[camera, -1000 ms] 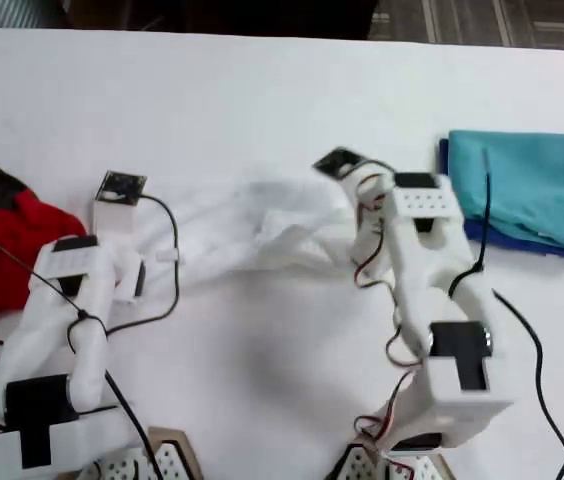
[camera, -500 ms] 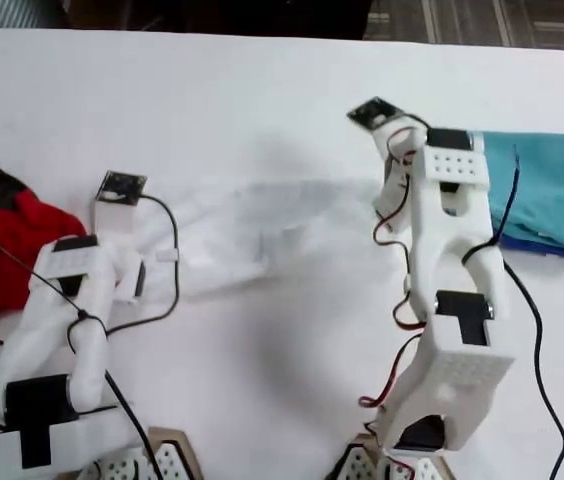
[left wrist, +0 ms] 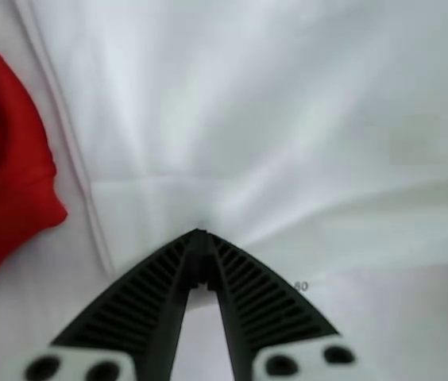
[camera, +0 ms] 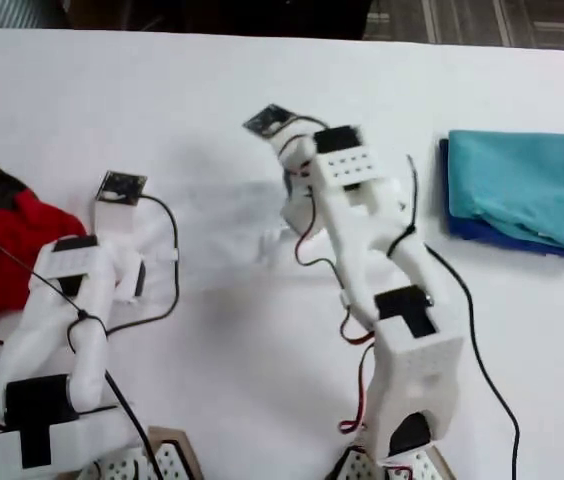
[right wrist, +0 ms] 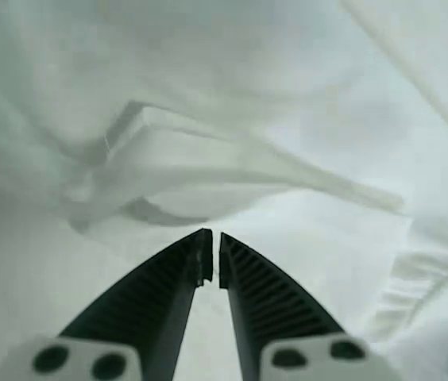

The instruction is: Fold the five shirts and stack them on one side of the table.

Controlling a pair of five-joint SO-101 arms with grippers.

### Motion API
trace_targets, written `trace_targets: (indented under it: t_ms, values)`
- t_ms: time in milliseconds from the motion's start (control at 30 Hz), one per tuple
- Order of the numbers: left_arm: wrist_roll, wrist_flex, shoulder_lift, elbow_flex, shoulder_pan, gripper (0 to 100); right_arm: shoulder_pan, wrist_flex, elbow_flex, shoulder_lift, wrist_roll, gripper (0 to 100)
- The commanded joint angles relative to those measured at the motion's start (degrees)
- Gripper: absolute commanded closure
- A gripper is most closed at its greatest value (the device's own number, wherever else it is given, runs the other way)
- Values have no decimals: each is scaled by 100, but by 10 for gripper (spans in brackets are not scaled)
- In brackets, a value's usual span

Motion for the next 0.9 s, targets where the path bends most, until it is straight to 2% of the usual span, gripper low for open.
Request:
trace_targets:
  t_ms: [0, 333, 633, 767, 867]
  values:
    - [26, 0, 9, -207, -35, 973, -136, -233, -18, 198, -211, 978]
    - [26, 0, 9, -207, -35, 973, -215, -778, -18, 277, -941, 978]
    - [26, 0, 0, -207, -35, 973, 620, -215, 88, -892, -967, 978]
    - [9, 97, -105, -303, -26, 973, 901, -426, 1064, -2079, -923, 978]
    - [-9, 712, -422, -637, -35, 973, 1086, -1147, 2418, -2738, -914, 978]
